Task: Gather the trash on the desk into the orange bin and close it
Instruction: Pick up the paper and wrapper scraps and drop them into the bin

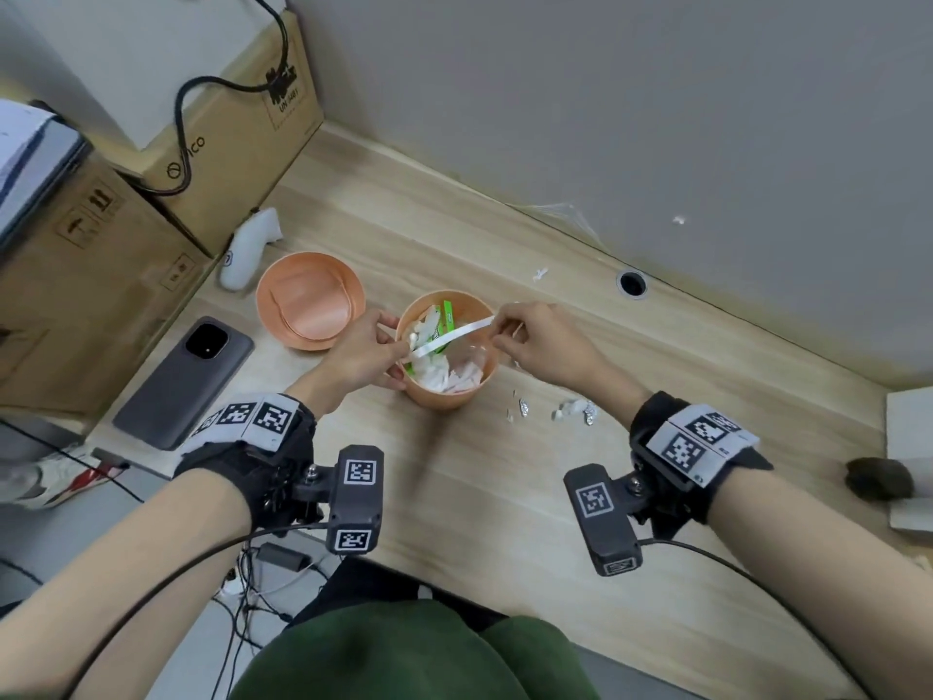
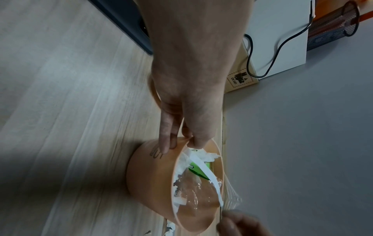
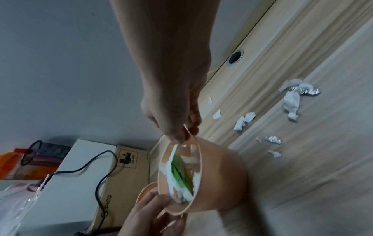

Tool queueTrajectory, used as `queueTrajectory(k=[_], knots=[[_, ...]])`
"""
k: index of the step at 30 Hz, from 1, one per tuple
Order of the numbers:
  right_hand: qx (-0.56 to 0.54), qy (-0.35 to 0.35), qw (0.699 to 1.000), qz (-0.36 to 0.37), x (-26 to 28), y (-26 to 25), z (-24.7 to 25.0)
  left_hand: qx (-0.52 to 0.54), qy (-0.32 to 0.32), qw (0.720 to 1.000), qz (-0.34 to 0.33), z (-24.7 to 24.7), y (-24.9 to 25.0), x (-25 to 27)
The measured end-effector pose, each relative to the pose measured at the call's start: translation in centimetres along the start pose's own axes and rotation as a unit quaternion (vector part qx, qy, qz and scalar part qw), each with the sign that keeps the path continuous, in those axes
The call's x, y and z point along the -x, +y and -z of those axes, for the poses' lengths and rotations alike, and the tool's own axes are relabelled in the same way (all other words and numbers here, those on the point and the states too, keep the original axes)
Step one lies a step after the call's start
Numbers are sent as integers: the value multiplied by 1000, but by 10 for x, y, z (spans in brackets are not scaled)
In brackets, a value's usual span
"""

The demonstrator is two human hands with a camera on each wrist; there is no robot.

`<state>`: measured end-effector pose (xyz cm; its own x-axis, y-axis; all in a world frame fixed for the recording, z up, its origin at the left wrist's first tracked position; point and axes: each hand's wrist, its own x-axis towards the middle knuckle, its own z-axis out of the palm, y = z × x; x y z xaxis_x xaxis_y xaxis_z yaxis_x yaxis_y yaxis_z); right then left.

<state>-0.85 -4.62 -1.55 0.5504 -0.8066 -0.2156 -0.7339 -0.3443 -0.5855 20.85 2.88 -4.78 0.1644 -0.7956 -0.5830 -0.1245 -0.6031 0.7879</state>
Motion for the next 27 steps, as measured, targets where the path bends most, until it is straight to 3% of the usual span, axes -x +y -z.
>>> queueTrajectory(k=[4,6,8,9,13,16,18,19,22,24,27], knots=[[-42,76,995,45,-12,-18,-7,5,-2,1000,-3,1,-2,0],[20,-5,997,76,-17,-18,-12,13,1,1000,-5,0,-3,0],[128,-109,980,104,-16,-16,-17,13,7,1000,-5,-1,-4,-1],[138,-129,977,103,-14,-14,-18,12,9,1000,-4,-2,-4,-1],[-53,-81,994,55,4,1,2,7,17,1000,-7,-5,-2,-5],[-222,42,974,-32,21,33,16,-4,25,1000,-13,-9,0,-9],[-208,105,963,-134,34,69,14,-11,33,999,-15,-12,2,-11],[-168,106,961,-194,42,89,9,-14,37,999,-16,-14,2,-13],[-102,22,926,-362,66,127,-14,-25,48,998,-16,-19,1,-15],[-91,3,918,-385,70,128,-32,-28,49,998,-18,-21,1,-16],[-74,18,940,-333,58,124,-63,-33,47,998,-16,-20,1,-15]])
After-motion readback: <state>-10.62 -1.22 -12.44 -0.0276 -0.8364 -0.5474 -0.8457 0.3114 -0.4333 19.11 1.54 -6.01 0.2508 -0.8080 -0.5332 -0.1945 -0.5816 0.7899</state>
